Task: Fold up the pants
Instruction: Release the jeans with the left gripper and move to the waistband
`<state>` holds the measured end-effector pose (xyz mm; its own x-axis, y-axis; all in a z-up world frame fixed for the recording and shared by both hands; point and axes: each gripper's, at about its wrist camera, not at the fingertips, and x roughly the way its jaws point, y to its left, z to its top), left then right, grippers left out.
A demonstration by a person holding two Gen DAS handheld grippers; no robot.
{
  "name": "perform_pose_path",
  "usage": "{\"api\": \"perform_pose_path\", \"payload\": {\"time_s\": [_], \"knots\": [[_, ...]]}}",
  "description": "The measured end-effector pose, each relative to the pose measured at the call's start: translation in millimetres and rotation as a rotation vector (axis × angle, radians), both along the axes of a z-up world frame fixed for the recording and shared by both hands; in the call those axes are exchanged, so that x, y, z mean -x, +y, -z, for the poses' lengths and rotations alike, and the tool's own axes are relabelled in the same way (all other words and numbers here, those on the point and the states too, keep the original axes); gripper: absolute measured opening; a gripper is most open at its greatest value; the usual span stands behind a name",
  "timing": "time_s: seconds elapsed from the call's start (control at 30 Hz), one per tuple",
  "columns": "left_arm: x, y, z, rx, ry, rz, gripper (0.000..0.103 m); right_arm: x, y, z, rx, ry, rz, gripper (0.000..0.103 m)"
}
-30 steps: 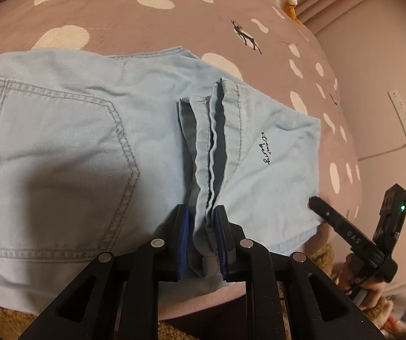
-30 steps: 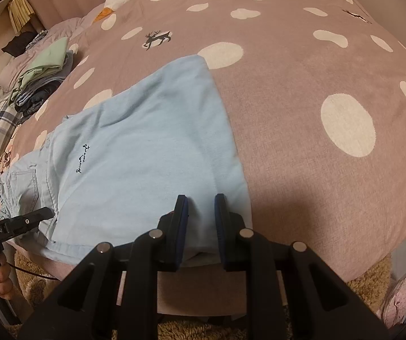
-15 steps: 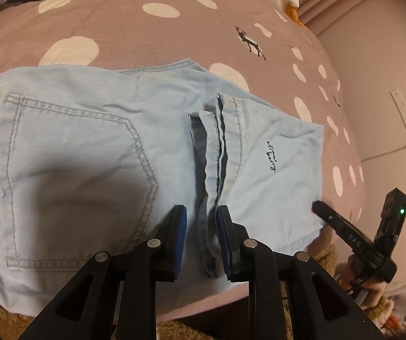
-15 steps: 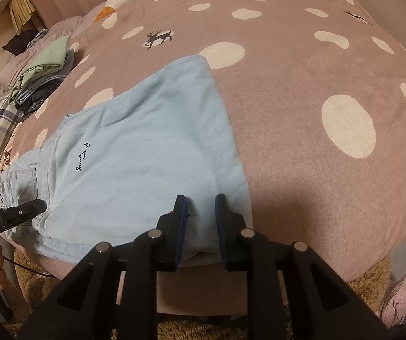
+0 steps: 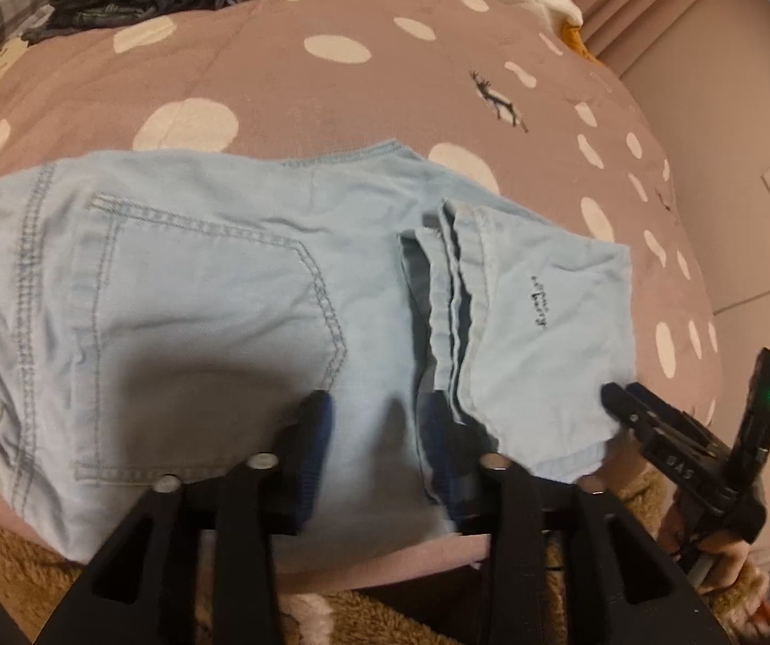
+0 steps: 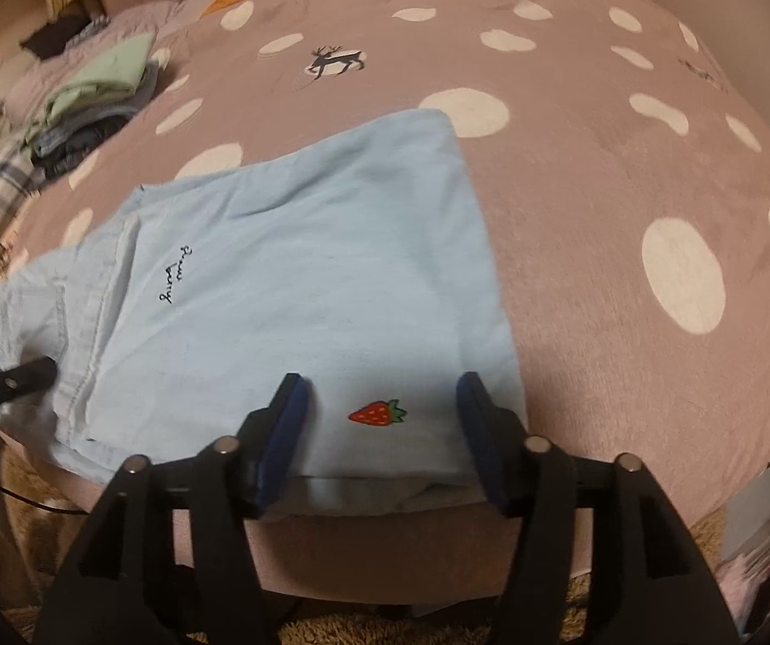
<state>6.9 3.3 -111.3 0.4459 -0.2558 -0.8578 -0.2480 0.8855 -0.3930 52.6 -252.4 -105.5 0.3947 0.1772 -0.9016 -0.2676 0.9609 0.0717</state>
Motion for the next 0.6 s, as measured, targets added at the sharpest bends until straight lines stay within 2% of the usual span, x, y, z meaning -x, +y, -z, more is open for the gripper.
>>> {"api": "perform_pose_path", "payload": {"time_s": [0.03, 0.07, 0.1, 0.17, 0.23, 0.27, 0.4, 0.5, 0.6], "knots": [[1.7, 1.5, -3.9, -0.015, -0.010, -0.011, 0.058, -0.7, 1.7, -1.4, 0.009, -0.004, -0.003, 0.062], [4.1, 3.5, -9.8, -0.040, -0.027, -0.027, 0.066, -1.8, 5.1, -4.8, 0.022, -0.015, -0.014, 0.062], [6.6, 5.9, -16.2, -0.072, -0.045, -0.044, 0.069, -2.4, 7.0, -7.5, 0.028, -0.024, -0.022, 0.063], [11.9, 12.8, -27.2, -0.123, -0.080, -0.076, 0.072, -4.0, 11.2, -18.4, 0.038, -0.074, -0.036, 0.070], [17.2, 22.9, -34.2, -0.157, -0.100, -0.116, 0.078, -5.3, 12.5, -28.5, 0.030, -0.120, -0.041, 0.086], [21.5, 31.0, -37.5, -0.171, -0.111, -0.148, 0.082, -6.8, 12.7, -35.4, 0.016, -0.147, -0.042, 0.089], [41.0, 63.7, -37.9, -0.194, -0.130, -0.282, 0.086, -13.5, 12.6, -45.6, -0.029, -0.194, -0.044, 0.101], [60.0, 86.9, -26.0, -0.158, -0.094, -0.383, 0.086, -18.5, 17.8, -40.4, -0.029, -0.171, -0.041, 0.101], [74.7, 100.2, -19.9, -0.159, -0.075, -0.447, 0.086, -20.9, 26.6, -34.7, -0.032, -0.142, -0.056, 0.101]]}}
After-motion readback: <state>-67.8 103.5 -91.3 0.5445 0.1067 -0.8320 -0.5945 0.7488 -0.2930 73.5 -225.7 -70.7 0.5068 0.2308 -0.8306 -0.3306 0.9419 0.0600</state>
